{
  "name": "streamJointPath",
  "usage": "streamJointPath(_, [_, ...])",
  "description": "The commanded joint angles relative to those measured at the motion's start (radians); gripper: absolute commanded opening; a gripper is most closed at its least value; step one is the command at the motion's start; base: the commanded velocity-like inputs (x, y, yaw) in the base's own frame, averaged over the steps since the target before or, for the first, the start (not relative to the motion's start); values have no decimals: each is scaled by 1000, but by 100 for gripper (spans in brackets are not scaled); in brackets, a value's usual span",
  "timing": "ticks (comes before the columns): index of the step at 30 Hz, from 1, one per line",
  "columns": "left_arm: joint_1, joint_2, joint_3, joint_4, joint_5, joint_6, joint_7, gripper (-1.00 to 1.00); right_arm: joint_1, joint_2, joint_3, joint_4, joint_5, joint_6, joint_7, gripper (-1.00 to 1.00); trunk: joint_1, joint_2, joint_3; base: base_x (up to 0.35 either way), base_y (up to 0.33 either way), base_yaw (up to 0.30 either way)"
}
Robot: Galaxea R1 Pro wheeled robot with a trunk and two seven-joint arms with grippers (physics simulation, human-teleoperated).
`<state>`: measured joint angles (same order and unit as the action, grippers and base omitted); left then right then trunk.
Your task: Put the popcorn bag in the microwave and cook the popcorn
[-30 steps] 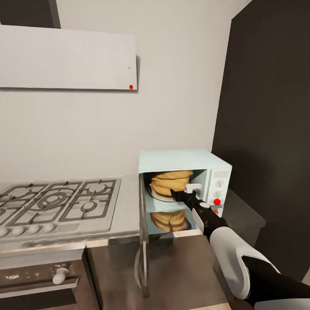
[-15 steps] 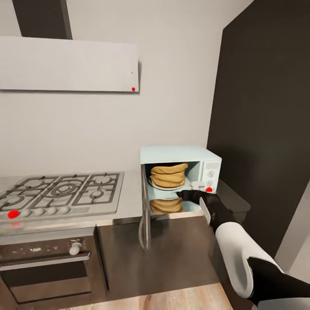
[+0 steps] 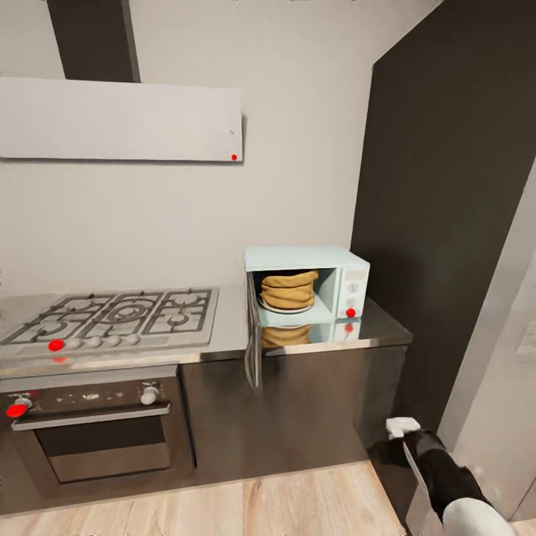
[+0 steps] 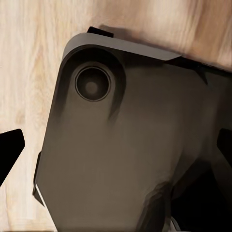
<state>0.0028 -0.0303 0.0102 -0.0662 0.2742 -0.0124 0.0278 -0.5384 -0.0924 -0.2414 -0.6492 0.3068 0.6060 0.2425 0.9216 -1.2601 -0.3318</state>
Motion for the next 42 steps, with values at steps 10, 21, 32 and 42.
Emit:
streamJointPath(10, [0,15,-1,-759,4,264,0,100,299,18,-15,681,-14,-651,-245,100,0,-1,-1,-14,0,0])
streamJointPath(21, [-275,-120,-6,-1395,94,636,148,100,337,19,-16,682,-12,-687,-247,100,0,-1,-1,0,0,0])
streamJointPath(32, [-360,-125,-25,-1448,93,565,183,100,337,18,-17,680,-11,-687,-248,100,0,-1,-1,0,0,0])
streamJointPath(42, [-360,-120,-126,-1453,89,582,188,100,337,22,-18,681,-12,-689,-247,100,0,-1,-1,11,0,0])
